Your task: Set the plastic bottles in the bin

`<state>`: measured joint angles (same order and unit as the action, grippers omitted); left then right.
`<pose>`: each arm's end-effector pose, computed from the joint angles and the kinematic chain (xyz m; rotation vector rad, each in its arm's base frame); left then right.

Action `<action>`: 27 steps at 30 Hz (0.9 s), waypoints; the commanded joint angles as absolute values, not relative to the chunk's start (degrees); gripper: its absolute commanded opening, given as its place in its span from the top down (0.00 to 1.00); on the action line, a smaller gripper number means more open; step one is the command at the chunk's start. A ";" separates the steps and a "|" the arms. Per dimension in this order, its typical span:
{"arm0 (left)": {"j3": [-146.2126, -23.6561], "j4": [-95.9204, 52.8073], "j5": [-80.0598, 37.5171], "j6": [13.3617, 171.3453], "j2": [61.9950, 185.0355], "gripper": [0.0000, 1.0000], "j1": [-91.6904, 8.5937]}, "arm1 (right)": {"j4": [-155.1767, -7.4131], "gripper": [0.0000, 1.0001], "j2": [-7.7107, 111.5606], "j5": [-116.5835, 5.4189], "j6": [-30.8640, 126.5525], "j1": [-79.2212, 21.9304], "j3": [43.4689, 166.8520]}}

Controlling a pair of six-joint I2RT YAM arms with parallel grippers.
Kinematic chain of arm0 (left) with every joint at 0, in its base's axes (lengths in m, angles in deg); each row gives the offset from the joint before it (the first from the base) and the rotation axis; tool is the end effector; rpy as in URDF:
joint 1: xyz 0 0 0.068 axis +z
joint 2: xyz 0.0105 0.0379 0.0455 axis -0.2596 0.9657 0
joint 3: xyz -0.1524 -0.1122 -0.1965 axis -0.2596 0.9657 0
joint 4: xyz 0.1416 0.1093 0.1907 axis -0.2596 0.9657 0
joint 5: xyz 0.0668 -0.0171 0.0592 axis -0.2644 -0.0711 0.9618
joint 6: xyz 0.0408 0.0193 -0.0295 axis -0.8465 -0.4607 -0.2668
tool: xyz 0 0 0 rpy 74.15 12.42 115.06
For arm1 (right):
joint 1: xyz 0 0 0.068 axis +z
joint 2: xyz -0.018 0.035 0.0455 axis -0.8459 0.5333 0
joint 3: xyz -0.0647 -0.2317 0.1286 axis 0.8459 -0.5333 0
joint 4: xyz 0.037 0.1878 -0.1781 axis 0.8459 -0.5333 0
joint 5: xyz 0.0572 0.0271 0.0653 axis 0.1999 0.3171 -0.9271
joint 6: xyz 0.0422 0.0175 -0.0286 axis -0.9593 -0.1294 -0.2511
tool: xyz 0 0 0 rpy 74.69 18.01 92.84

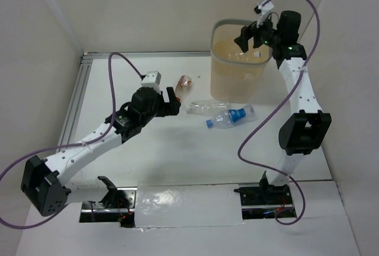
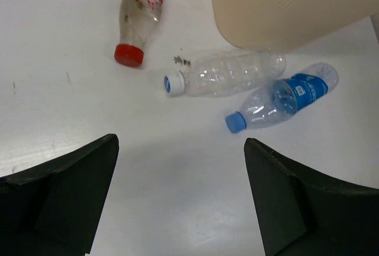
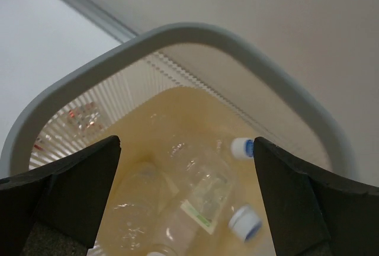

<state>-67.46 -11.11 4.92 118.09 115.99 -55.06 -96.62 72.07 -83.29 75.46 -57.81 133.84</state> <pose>0.2163 -0.1672 0.3210 -0.1644 1.9670 -0.5927 0.4132 0.0203 0.4226 -0.7346 1.6013 0.2888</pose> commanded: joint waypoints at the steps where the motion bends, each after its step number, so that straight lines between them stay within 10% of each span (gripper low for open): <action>1: -71.91 -15.84 -2.72 108.83 121.31 0.00 -50.48 | -99.40 0.00 69.37 -85.29 68.03 -61.98 145.44; 7: -78.76 -20.33 -6.24 101.18 135.34 0.00 -47.39 | -110.05 0.05 61.57 -89.33 69.33 -68.75 146.53; 10: -85.34 -19.72 -5.63 98.45 141.43 0.00 -47.39 | -112.95 0.36 54.36 -89.34 73.71 -71.74 139.43; 12: -88.86 -18.93 -4.06 97.91 147.23 0.00 -47.39 | -117.32 0.75 49.87 -88.11 77.05 -72.97 135.80; 16: -98.18 -17.44 1.57 95.98 155.67 0.00 -47.39 | -125.51 1.00 44.94 -86.79 84.78 -76.57 127.28; 27: -110.24 -12.78 9.75 96.95 171.50 0.00 -45.73 | -139.67 0.59 37.03 -94.96 98.68 -84.84 106.44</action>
<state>-108.03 -14.02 6.96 96.17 169.14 -46.97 -133.98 40.27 -91.34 92.81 -84.73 107.83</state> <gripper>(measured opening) 1.001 0.378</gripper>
